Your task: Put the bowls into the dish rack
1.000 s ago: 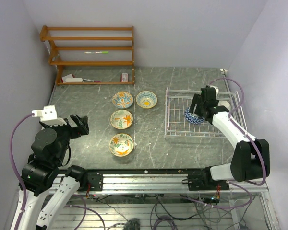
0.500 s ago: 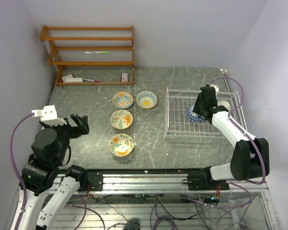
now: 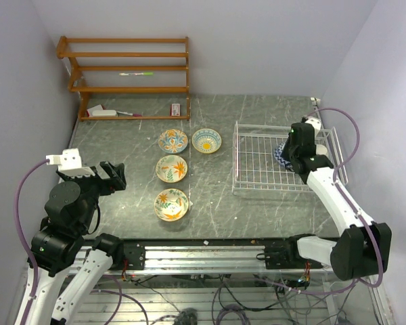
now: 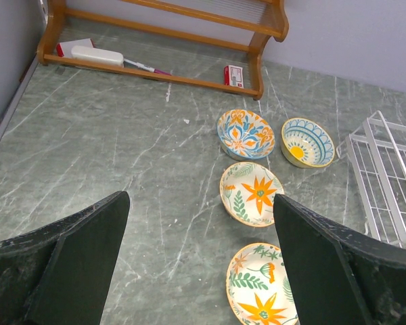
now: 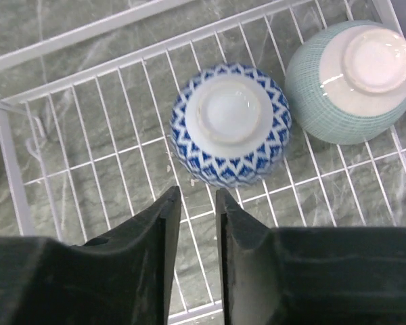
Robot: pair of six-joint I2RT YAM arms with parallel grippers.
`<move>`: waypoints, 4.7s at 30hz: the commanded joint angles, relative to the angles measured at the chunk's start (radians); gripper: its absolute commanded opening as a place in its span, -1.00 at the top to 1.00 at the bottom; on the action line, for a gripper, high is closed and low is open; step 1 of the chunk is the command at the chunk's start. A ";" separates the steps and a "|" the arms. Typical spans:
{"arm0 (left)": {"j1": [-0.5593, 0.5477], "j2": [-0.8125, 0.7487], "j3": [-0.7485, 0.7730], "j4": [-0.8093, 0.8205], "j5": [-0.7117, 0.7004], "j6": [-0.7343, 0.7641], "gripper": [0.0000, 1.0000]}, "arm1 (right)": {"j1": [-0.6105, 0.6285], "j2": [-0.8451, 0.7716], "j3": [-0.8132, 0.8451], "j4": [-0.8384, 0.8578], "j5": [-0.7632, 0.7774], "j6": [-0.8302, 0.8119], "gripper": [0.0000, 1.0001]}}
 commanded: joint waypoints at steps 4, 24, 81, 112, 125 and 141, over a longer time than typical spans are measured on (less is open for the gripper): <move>0.008 -0.016 -0.014 0.041 0.021 0.017 -0.97 | -0.003 -0.030 0.012 -0.005 -0.012 -0.014 -0.01; 0.007 -0.020 -0.043 0.060 0.042 0.015 -0.97 | -0.030 0.228 0.097 0.061 0.167 -0.008 -0.52; 0.007 -0.005 -0.031 0.048 0.053 -0.018 -0.97 | -0.132 0.067 -0.155 0.140 -0.202 0.042 -0.46; 0.007 -0.031 -0.043 0.053 0.059 -0.031 -0.97 | -0.133 0.065 -0.180 0.065 0.127 0.144 -0.49; 0.006 -0.060 -0.042 0.051 0.052 -0.029 -0.97 | -0.137 0.069 -0.174 0.036 0.188 0.180 -0.47; 0.006 -0.015 -0.015 0.022 0.006 -0.049 -0.97 | 0.177 -0.070 0.000 0.113 -0.227 0.002 -0.55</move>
